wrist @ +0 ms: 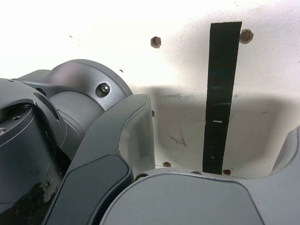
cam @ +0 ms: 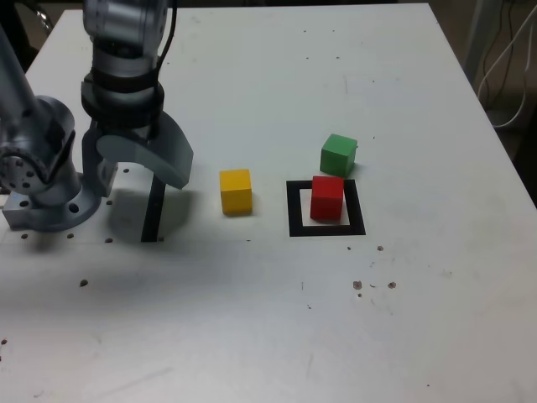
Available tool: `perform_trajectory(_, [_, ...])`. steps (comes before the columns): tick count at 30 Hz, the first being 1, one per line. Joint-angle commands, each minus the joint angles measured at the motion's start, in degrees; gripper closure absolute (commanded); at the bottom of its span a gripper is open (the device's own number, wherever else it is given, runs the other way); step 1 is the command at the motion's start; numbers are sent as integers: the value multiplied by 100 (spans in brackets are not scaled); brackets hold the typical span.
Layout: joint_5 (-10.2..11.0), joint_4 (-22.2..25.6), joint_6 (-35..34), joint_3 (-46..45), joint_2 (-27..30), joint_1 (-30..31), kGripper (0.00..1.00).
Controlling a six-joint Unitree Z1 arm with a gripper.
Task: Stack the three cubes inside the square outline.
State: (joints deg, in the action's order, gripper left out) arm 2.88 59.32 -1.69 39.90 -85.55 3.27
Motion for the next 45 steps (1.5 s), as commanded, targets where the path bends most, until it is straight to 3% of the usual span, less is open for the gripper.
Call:
perform_trajectory(1, [14,-8,10,0,-23,7,2])
perform_trajectory(12, [13,24,10,23,-4,7,2])
perform_trajectory(19, [18,427,10,424,6,7,3])
perform_trajectory(26, [10,539,8,929,3,147,3])
perform_trajectory(34, [11,493,-19,1593,-524,481,3])
perform_trajectory(45, [113,236,23,1963,-1394,500,3])
